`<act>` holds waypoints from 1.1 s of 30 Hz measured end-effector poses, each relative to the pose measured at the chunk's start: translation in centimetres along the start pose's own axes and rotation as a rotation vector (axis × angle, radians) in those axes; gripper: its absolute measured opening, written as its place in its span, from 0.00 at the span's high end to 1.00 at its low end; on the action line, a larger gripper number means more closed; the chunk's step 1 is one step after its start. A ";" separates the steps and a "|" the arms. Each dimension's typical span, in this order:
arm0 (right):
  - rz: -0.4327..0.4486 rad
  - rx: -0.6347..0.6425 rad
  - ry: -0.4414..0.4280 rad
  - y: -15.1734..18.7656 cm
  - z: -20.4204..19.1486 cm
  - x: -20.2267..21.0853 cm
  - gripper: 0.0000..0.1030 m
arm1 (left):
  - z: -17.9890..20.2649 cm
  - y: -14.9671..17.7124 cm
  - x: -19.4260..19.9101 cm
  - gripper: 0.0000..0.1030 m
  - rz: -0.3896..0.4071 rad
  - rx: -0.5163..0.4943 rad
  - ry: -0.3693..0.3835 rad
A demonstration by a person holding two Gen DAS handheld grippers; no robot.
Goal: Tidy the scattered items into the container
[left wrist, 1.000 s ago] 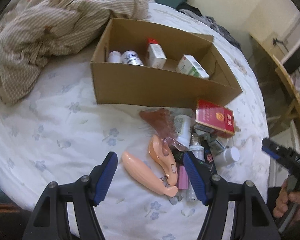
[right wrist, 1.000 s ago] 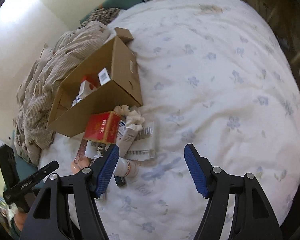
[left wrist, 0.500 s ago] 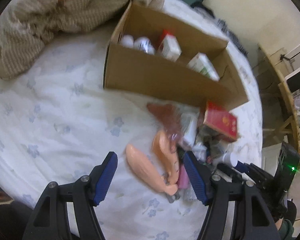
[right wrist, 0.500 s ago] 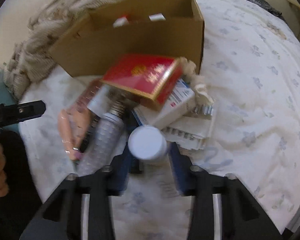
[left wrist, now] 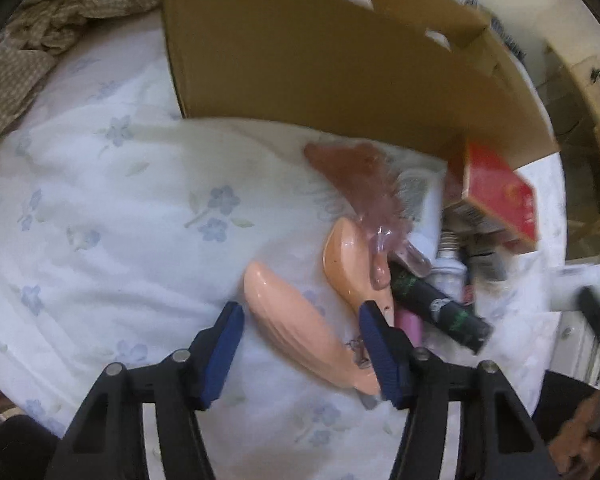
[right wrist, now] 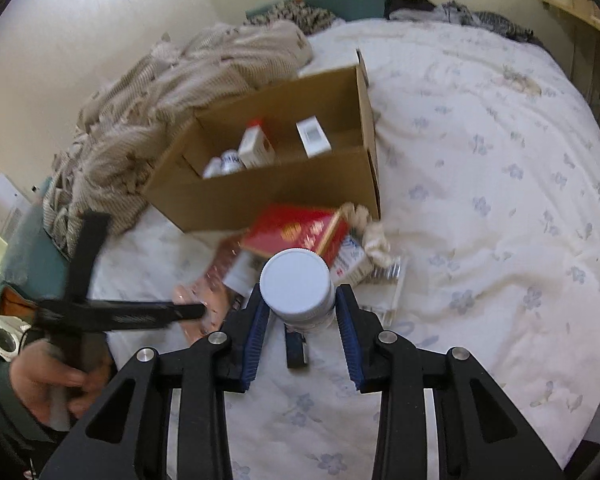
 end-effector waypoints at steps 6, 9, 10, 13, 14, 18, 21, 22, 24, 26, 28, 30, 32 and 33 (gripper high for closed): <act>0.013 0.005 -0.037 -0.8 -0.7 0.0 0.64 | -0.2 -0.3 0.0 0.64 0.020 -0.002 -0.038; 0.016 0.020 -0.046 -0.9 -1.1 0.3 0.64 | -0.3 -0.2 0.9 0.70 0.051 0.008 -0.031; 0.018 0.020 -0.051 -0.9 -1.2 0.3 0.64 | -0.2 -0.2 1.5 0.73 0.067 0.006 -0.033; 0.029 0.010 -0.072 -1.2 -1.3 0.6 0.64 | 0.6 -0.1 3.9 0.77 0.126 -0.031 -0.051; 0.035 0.005 -0.079 -1.4 -1.4 0.8 0.64 | 0.9 0.0 4.8 0.77 0.144 -0.046 -0.060; 0.050 -0.015 -0.109 -1.9 -1.5 1.7 0.64 | 2.1 1.3 8.7 0.79 0.213 -0.097 -0.056; 0.058 -0.024 -0.124 -2.1 -1.6 2.3 0.64 | 2.1 1.7 10.9 0.79 0.253 -0.092 -0.029; 0.059 -0.021 -0.123 -2.0 -1.6 2.4 0.64 | 2.3 1.8 12.1 0.79 0.262 -0.088 -0.021; 0.059 -0.013 -0.116 -1.9 -1.6 2.5 0.64 | 2.3 2.0 13.6 0.79 0.284 -0.087 -0.017; 0.055 -0.009 -0.112 -1.7 -1.6 2.5 0.64 | 2.2 2.2 14.7 0.79 0.302 -0.102 -0.030; 0.056 -0.010 -0.110 -1.7 -1.5 2.6 0.64 | 2.2 2.4 15.7 0.79 0.315 -0.119 -0.045; 0.062 -0.011 -0.111 -1.7 -1.4 2.9 0.64 | 2.2 2.4 16.3 0.79 0.325 -0.121 -0.045; 0.069 -0.011 -0.112 -1.7 -1.3 3.2 0.64 | 2.1 2.5 16.8 0.79 0.335 -0.116 -0.038; 0.074 -0.013 -0.116 -1.8 -1.3 3.4 0.64 | 2.1 2.5 17.0 0.79 0.342 -0.120 -0.035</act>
Point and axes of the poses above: each gripper's, at about its wrist camera, not at the fingertips, and x roughly against the way its jaws point, z to its right, y to its underside, the point moved 5 cm from there along -x, roughly the way its jaws point, and after that the axes turned 13 degrees about -x, right-handed, at the moved point
